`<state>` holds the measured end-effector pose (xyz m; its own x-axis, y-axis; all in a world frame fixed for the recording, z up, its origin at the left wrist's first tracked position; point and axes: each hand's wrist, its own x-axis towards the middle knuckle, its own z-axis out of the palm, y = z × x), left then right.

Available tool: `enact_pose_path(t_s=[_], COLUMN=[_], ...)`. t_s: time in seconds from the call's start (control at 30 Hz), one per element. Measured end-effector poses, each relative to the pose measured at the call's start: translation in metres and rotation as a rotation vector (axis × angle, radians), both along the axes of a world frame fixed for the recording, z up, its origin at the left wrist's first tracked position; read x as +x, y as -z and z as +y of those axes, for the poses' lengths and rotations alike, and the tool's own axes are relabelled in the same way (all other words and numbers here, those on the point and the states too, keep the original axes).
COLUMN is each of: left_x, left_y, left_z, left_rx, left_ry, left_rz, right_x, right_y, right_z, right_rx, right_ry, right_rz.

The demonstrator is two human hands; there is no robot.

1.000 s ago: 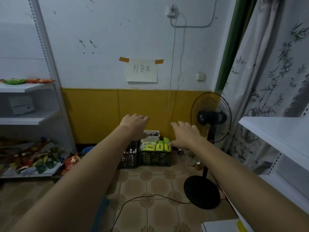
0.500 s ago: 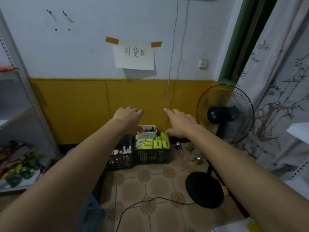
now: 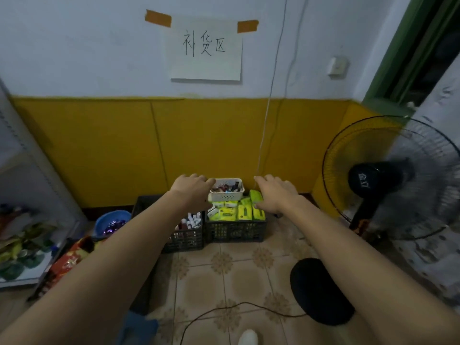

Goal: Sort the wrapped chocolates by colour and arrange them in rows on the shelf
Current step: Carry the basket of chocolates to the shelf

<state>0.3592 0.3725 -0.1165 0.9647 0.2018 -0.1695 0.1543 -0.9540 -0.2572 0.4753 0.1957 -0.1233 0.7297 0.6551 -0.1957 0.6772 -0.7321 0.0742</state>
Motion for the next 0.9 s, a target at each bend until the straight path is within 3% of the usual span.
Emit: enact_pose_path(t_s=[0.27, 0.47, 0.8, 0.9], left_x=[0.153, 0.221, 0.348, 0.405], left_y=[0.032, 0.086, 0.231, 0.283], left_z=[0.067, 0.124, 0.261, 0.291], left_rx=[-0.012, -0.112, -0.544, -0.637], left_ry=[-0.017, -0.073, -0.321, -0.306], left_rz=[0.096, 0.169, 0.133, 0.191], right_x=[0.167, 0.243, 0.379, 0.419], right_y=[0.036, 0.087, 0.203, 0.256], right_z=[0.076, 0.124, 0.228, 0.248], right_rx=[-0.028, -0.091, -0.072, -0.069], right_ry=[-0.05, -0.07, 0.052, 0.103], right_rz=[0.034, 0.108, 0.3, 0.343])
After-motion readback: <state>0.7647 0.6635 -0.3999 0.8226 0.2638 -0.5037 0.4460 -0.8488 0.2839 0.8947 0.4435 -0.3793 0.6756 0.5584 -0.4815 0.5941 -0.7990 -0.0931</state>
